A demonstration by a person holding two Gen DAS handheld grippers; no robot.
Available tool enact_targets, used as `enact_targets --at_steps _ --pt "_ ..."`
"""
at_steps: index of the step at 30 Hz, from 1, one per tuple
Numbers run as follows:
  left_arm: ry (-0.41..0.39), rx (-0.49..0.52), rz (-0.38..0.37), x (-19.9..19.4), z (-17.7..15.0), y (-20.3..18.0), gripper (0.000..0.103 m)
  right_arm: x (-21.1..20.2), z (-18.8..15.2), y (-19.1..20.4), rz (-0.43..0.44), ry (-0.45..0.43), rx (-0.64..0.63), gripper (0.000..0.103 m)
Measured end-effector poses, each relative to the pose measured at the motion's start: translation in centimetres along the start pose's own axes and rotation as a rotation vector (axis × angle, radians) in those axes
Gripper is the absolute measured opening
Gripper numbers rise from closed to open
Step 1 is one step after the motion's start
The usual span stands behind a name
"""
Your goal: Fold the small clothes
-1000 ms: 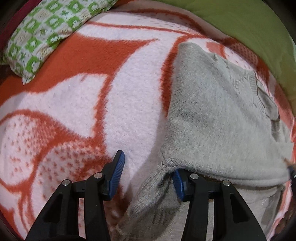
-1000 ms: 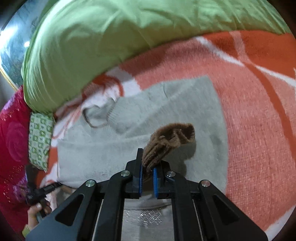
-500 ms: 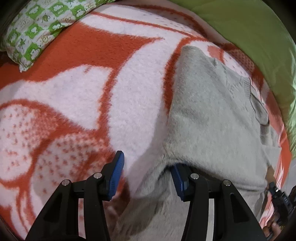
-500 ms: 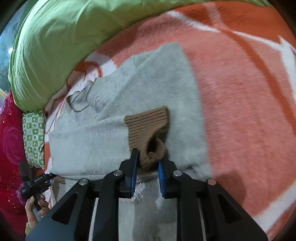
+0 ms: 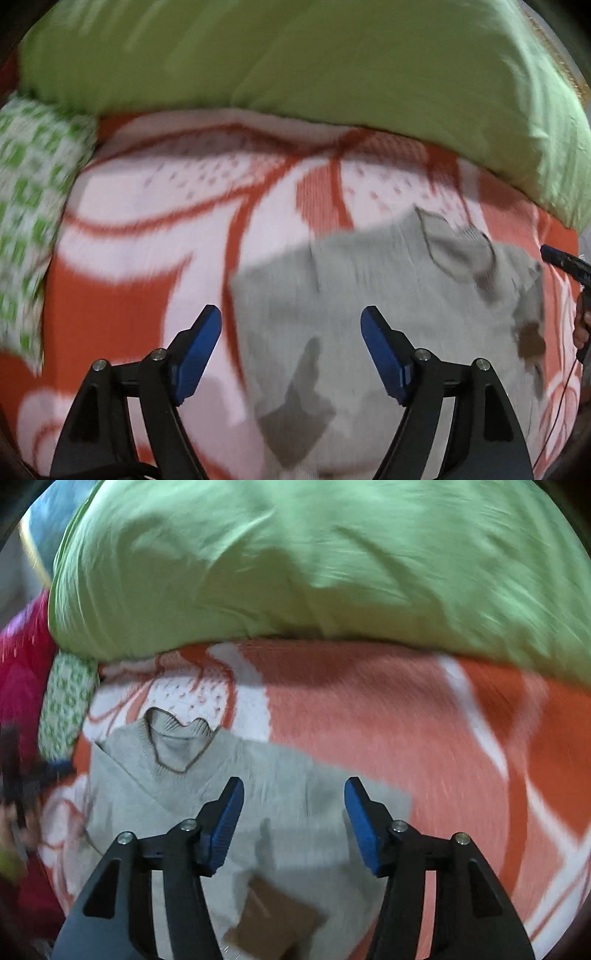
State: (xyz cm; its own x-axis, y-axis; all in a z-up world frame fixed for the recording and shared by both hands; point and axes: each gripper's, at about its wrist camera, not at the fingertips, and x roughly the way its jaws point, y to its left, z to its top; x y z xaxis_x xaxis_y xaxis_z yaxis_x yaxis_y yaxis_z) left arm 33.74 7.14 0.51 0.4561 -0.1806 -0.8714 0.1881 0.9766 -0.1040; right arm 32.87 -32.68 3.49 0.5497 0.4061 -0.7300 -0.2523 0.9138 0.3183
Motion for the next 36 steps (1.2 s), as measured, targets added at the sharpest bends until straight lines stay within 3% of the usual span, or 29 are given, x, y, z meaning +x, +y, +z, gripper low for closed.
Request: enact_targets --at_steps 3,4,9,10,11,12,13,14,18,23,25,29,31,32,35,36 --pt "0.042 0.071 -0.007 3.0 3.1 -1.2 0.078 3.1 1.5 0.6 0.031 0.065 -0.084 0.058" --pt "0.057 0.139 -0.01 3.9 4.0 -2.3 0.078 4.3 1.9 0.7 0.045 0.095 -0.112 0.058" --pt "0.174 0.399 0.034 8.3 4.1 -6.7 0.076 7.5 1.5 0.9 0.082 0.197 -0.208 0.057" --pt "0.183 0.426 0.053 8.9 3.8 -7.1 0.073 7.7 1.2 0.9 0.071 0.2 -0.229 0.053" --pt "0.174 0.455 0.068 9.2 3.4 -7.5 0.069 7.7 1.0 1.0 0.051 0.195 -0.251 0.034" --pt "0.165 0.47 0.062 9.1 3.2 -7.8 0.053 7.6 0.9 0.7 0.035 0.194 -0.249 0.007" --pt "0.16 0.475 0.055 8.9 3.1 -8.0 0.024 7.2 1.0 0.3 0.044 0.188 -0.221 0.007" --pt "0.15 0.478 0.056 8.4 3.2 -8.3 0.012 6.7 1.1 0.0 0.038 0.17 -0.213 0.007" --pt "0.098 0.463 0.102 7.7 3.5 -8.8 0.011 3.4 2.2 -1.2 0.017 0.048 -0.127 0.006" --pt "0.11 0.334 0.119 8.8 3.5 -7.5 0.013 7.4 0.3 -2.2 -0.098 0.113 -0.064 0.005" --pt "0.107 0.308 0.125 8.0 3.8 -7.0 0.025 6.9 0.6 -2.1 -0.095 0.086 -0.009 0.008" --pt "0.046 0.215 0.138 3.3 3.4 -4.4 0.034 2.1 0.5 -1.1 -0.087 -0.022 0.053 0.012" --pt "0.029 0.158 0.113 0.6 1.9 -2.7 0.038 -1.2 -0.7 -0.7 -0.037 -0.066 0.095 0.013" --pt "0.025 0.138 0.102 -0.5 0.9 -2.2 0.041 -2.7 -1.7 -0.6 -0.008 -0.079 0.121 0.018" --pt "0.016 0.081 0.068 -4.4 -4.0 -0.4 0.056 -6.9 -5.9 0.2 0.056 -0.095 0.179 0.053" --pt "0.022 0.062 0.047 -5.7 -6.3 0.0 0.059 -7.9 -7.2 0.5 0.066 -0.096 0.188 0.055"
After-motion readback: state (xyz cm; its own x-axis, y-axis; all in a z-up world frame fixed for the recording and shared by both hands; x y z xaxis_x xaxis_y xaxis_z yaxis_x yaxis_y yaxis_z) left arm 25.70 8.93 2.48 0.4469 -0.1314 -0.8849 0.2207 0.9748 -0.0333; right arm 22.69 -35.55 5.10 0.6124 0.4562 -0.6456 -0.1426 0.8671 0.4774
